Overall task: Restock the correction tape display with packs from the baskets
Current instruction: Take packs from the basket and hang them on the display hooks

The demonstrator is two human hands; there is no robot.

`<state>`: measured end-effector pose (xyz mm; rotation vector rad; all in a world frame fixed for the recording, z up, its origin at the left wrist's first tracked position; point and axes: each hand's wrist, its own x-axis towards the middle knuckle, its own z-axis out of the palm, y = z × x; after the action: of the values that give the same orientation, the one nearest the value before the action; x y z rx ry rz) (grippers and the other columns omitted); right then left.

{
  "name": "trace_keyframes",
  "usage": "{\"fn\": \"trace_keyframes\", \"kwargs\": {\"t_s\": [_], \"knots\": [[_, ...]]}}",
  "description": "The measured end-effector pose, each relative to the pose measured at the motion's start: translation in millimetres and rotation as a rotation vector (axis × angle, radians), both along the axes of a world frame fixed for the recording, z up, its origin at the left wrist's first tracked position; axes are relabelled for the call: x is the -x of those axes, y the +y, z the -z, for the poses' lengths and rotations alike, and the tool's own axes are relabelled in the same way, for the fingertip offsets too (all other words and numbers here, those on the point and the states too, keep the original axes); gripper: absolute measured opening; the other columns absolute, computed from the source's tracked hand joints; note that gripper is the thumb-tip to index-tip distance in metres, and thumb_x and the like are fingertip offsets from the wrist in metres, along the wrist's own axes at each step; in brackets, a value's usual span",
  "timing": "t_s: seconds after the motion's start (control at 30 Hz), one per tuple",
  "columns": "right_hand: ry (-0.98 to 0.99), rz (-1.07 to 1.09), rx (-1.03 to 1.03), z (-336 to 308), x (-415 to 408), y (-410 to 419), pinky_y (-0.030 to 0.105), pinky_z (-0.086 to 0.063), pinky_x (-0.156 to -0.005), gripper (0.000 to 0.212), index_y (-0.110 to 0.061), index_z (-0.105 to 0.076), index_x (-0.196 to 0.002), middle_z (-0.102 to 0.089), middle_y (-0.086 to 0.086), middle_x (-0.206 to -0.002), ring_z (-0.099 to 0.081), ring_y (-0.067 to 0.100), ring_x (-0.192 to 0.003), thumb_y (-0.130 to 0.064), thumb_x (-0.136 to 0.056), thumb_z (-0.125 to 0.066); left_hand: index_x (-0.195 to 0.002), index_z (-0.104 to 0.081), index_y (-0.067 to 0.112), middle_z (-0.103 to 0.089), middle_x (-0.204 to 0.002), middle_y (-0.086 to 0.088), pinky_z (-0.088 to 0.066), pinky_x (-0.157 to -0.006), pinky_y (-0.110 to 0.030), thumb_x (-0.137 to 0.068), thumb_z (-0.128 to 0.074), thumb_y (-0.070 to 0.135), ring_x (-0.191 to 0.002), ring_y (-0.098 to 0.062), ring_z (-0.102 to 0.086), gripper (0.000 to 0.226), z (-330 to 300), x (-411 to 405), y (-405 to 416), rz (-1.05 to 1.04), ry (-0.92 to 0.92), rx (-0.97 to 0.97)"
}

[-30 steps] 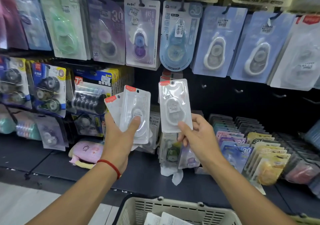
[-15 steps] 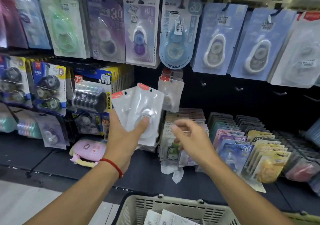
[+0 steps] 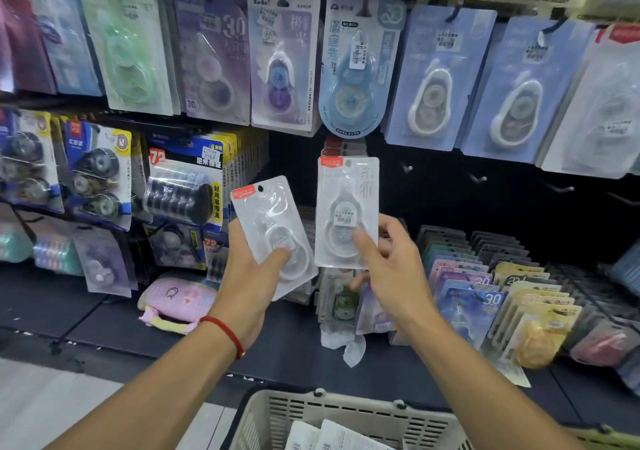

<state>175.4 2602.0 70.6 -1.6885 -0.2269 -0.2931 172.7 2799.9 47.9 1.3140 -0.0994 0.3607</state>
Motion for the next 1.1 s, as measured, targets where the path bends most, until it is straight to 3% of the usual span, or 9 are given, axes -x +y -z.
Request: {"fn": "trace_keyframes", "kwargs": {"t_s": [0.1, 0.2, 0.37, 0.5, 0.57, 0.67, 0.77, 0.93, 1.1], "knots": [[-0.017, 0.019, 0.000, -5.3, -8.2, 1.0, 0.045, -0.064, -0.062, 0.024, -0.033, -0.060, -0.127, -0.080, -0.007, -0.102, -0.074, 0.030, -0.067, -0.040, -0.104, -0.064, -0.129, -0.049, 0.055, -0.066, -0.133, 0.013, -0.063, -0.088, -0.055, -0.100, -0.067, 0.003, -0.125, -0.022, -0.066, 0.063, -3.3, 1.9, 1.2, 0.027, 0.000, 0.007], [-0.023, 0.029, 0.013, -12.5, -13.4, 1.8, 0.030, -0.059, -0.058, 0.022, -0.032, -0.063, -0.123, -0.080, -0.007, -0.098, -0.068, 0.017, -0.053, -0.041, -0.103, -0.064, -0.136, -0.047, 0.050, -0.065, -0.135, 0.013, -0.059, -0.094, -0.061, -0.101, -0.068, 0.007, -0.126, -0.023, -0.066, 0.059, -3.1, 3.7, 4.3, 0.001, -0.009, -0.023], [-0.032, 0.046, -0.013, -16.1, -10.1, 4.4, 0.026, -0.058, -0.058, 0.023, -0.027, -0.065, -0.116, -0.081, -0.005, -0.093, -0.070, 0.019, -0.052, -0.045, -0.101, -0.067, -0.138, -0.046, 0.045, -0.068, -0.126, 0.021, -0.058, -0.084, -0.014, -0.101, -0.068, 0.012, -0.116, -0.002, -0.067, 0.054, -5.3, 4.0, 7.8, -0.103, -0.069, -0.128], [-0.020, 0.048, -0.025, -18.0, -8.0, 7.5, 0.048, -0.061, -0.071, 0.027, -0.023, -0.066, -0.118, -0.081, -0.005, -0.097, -0.073, 0.020, -0.055, -0.045, -0.101, -0.067, -0.144, -0.044, 0.038, -0.066, -0.135, 0.011, -0.057, -0.103, -0.031, -0.098, -0.068, 0.010, -0.122, -0.008, -0.065, 0.060, -7.5, 3.1, 9.3, -0.158, -0.057, -0.128], [0.036, 0.050, -0.028, -17.8, -9.0, 8.1, 0.050, -0.062, -0.075, 0.040, -0.020, -0.062, -0.130, -0.079, -0.004, -0.111, -0.077, 0.020, -0.064, -0.048, -0.101, -0.065, -0.143, -0.046, 0.039, -0.065, -0.134, 0.008, -0.053, -0.106, -0.042, -0.089, -0.070, 0.014, -0.124, -0.015, -0.064, 0.064, -9.0, 3.5, 8.1, -0.154, -0.035, -0.123], [0.160, 0.148, 0.235, -10.3, -10.4, 4.4, 0.036, -0.060, -0.085, 0.063, -0.020, -0.046, -0.149, -0.063, -0.007, -0.135, -0.075, 0.017, -0.102, -0.056, -0.100, -0.061, -0.137, -0.048, 0.039, -0.067, -0.119, 0.019, -0.058, -0.092, -0.031, -0.077, -0.070, 0.019, -0.111, -0.004, -0.066, 0.067, -9.7, 3.6, 8.8, -0.170, -0.037, -0.174], [0.151, 0.119, 0.446, 2.4, -7.3, 2.4, 0.041, -0.052, -0.105, 0.056, -0.024, -0.050, -0.148, -0.058, -0.011, -0.140, -0.058, 0.011, -0.127, -0.054, -0.101, -0.059, -0.129, -0.052, 0.040, -0.072, -0.110, 0.020, -0.064, -0.073, -0.031, -0.086, -0.076, 0.003, -0.100, -0.005, -0.073, 0.061, -5.7, 1.7, 8.5, -0.103, -0.001, -0.164], [0.105, -0.042, 0.309, 7.3, 3.5, 10.0, 0.038, -0.056, -0.101, 0.028, -0.033, -0.068, -0.120, -0.072, -0.021, -0.113, -0.064, -0.005, -0.108, -0.046, -0.095, -0.070, -0.131, -0.056, 0.018, -0.077, -0.118, -0.011, -0.064, -0.079, -0.060, -0.095, -0.071, -0.002, -0.099, -0.037, -0.078, 0.044, -5.7, 7.7, -2.4, 0.192, 0.121, -0.082], [0.090, -0.013, 0.108, 8.3, 1.5, 8.2, 0.043, -0.063, -0.084, 0.016, -0.031, -0.065, -0.110, -0.077, -0.012, -0.102, -0.074, 0.010, -0.089, -0.034, -0.096, -0.072, -0.141, -0.056, 0.020, -0.076, -0.120, -0.012, -0.065, -0.084, -0.046, -0.094, -0.072, -0.001, -0.107, -0.030, -0.077, 0.053, -8.3, 9.7, -12.5, 0.221, 0.109, -0.030]]}}
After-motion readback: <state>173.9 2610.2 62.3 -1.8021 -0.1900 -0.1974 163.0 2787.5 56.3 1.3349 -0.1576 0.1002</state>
